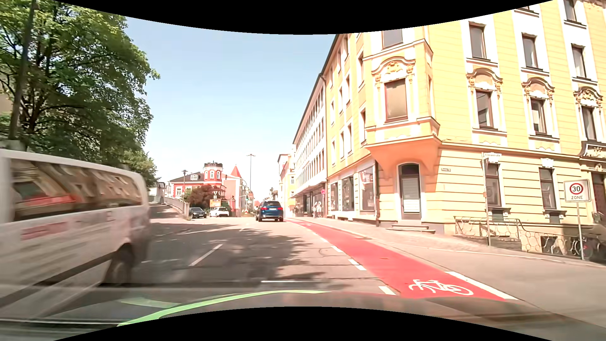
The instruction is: Follow the waypoints while adhering to traffic rules and regulations
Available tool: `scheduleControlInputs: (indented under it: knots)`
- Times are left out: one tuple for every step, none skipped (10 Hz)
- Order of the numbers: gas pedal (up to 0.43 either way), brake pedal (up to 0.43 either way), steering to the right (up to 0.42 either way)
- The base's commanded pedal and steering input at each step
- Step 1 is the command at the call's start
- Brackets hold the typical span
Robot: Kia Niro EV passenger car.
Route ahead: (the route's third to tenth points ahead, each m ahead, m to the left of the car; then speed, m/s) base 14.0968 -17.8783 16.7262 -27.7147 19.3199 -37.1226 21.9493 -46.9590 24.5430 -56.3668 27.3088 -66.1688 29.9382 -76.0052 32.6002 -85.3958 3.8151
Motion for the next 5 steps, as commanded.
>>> scheduleControlInputs:
  knots:
    - [0.000, 0.000, 0.172]
    - [0.000, 0.000, 0.208]
    - [0.000, 0.000, 0.242]
    - [0.000, 0.000, 0.280]
    - [0.000, 0.000, 0.316]
